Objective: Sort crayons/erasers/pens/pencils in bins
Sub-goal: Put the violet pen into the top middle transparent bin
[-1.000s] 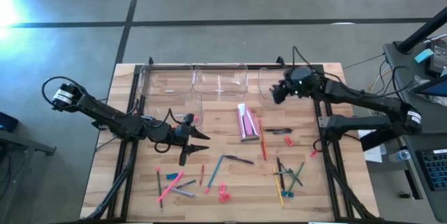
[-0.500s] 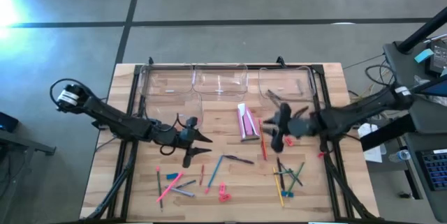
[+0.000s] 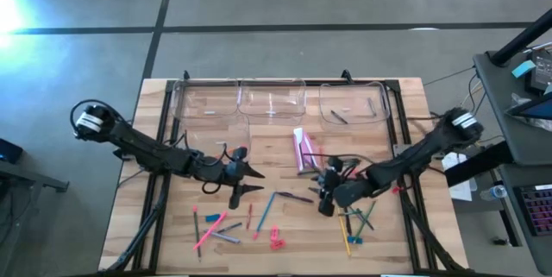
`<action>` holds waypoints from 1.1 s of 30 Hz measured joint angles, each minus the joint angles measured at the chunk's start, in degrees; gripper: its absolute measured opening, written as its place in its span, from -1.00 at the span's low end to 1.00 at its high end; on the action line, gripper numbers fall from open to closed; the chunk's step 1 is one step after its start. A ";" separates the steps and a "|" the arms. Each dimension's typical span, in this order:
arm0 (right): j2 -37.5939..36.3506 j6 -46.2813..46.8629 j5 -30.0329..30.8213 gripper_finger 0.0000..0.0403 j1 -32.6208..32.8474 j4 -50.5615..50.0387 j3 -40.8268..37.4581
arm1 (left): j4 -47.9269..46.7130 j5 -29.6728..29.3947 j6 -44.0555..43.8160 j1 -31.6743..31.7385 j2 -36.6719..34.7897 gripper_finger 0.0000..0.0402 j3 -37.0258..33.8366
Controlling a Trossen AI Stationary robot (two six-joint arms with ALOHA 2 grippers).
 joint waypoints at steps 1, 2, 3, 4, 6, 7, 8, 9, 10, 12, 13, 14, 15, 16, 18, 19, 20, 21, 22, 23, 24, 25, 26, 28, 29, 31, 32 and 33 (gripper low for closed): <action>1.48 0.00 -0.16 -0.29 0.02 1.39 0.00 | -0.03 0.00 0.01 0.00 -0.18 -0.30 0.00; 2.91 0.01 -0.31 -0.29 0.02 2.57 0.00 | -0.01 0.00 0.01 0.00 -0.32 -0.30 0.00; 4.31 0.02 -0.93 -0.29 0.02 4.07 0.00 | 0.01 0.00 0.01 -0.01 -0.39 -0.30 0.00; 5.55 0.02 -1.63 -0.29 0.02 5.31 0.00 | 0.03 0.00 0.01 -0.01 -0.41 -0.30 0.02; 7.92 0.09 -3.22 -0.31 0.02 7.17 0.00 | -0.14 0.00 0.01 0.00 -0.44 -0.30 0.02; 8.84 0.30 -3.91 -0.31 0.02 7.83 0.00 | -0.15 0.00 0.01 -0.01 -0.46 -0.30 0.02; 9.74 0.74 -4.35 -0.32 0.00 7.96 0.00 | -0.18 0.00 0.01 0.00 -0.46 -0.30 0.02; 10.51 1.51 -4.53 -0.32 0.00 7.98 0.00 | -0.18 0.00 0.01 -0.01 -0.46 -0.30 0.02; 11.22 2.07 -4.69 -0.32 0.00 7.98 0.00 | -0.18 0.00 0.01 0.00 -0.46 -0.30 0.02; 12.57 2.86 -5.17 -0.31 0.00 8.14 0.00 | -0.16 0.00 -0.01 0.00 -0.48 -0.30 0.02; 13.08 3.11 -5.73 -0.31 0.00 8.40 -0.02 | -0.16 0.00 -0.01 0.00 -0.48 -0.30 0.02; 13.56 3.18 -6.37 -0.30 0.00 9.01 -0.02 | -0.16 0.00 -0.01 0.00 -0.50 -0.30 0.02; 13.91 3.35 -7.38 -0.30 0.00 9.64 0.02 | -0.16 0.00 -0.01 0.00 -0.49 -0.30 0.02; 14.14 3.50 -8.04 -0.30 0.09 10.02 0.04 | -0.16 0.00 -0.02 -0.01 -0.50 -0.30 0.02; 14.92 4.04 -9.65 -0.30 0.17 10.41 0.13 | -0.16 0.00 -0.03 0.00 -0.50 -0.30 0.02; 15.23 3.87 -9.90 -0.31 0.28 10.40 0.02 | -0.16 0.00 -0.03 0.00 -0.50 -0.30 0.02; 15.39 3.92 -10.15 -0.32 0.29 10.43 0.05 | -0.18 0.00 -0.03 0.00 -0.50 -0.30 0.02; 15.58 4.03 -10.68 -0.33 0.29 10.56 0.07 | -0.16 0.00 -0.03 -0.02 -0.50 -0.30 0.02; 15.73 4.29 -10.68 -0.34 0.37 10.74 0.08 | -0.18 0.00 -0.03 -0.02 -0.50 -0.30 0.02; 15.77 4.43 -10.73 -0.35 0.37 10.73 0.11 | -0.18 0.00 -0.03 -0.02 -0.50 -0.30 0.02; 15.73 4.47 -10.76 -0.36 0.38 10.69 0.11 | -0.18 0.00 -0.03 -0.01 -0.50 -0.30 0.02; 15.71 4.59 -10.90 -0.36 0.42 10.67 0.11 | -0.18 0.00 -0.03 -0.02 -0.50 -0.30 0.02; 15.71 4.90 -10.91 -0.37 0.45 10.67 0.09 | -0.18 0.00 -0.06 0.00 -0.50 -0.30 0.02; 15.59 5.00 -11.30 -0.37 0.50 10.51 0.09 | -0.18 0.00 -0.06 0.00 -0.50 -0.30 0.02; 15.56 5.00 -11.46 -0.37 0.50 10.28 0.09 | -0.18 0.00 -0.06 0.00 -0.50 -0.30 0.02; 15.55 4.98 -11.59 -0.41 0.50 9.80 0.09 | -0.18 0.00 -0.06 -0.02 -0.50 -0.30 0.02; 15.51 4.98 -11.62 -0.44 0.50 9.47 0.11 | -0.18 0.00 -0.06 0.00 -0.50 -0.30 0.02; 15.42 4.98 -11.69 -0.47 0.50 8.98 0.11 | -0.18 0.00 -0.06 -0.01 -0.50 -0.30 0.02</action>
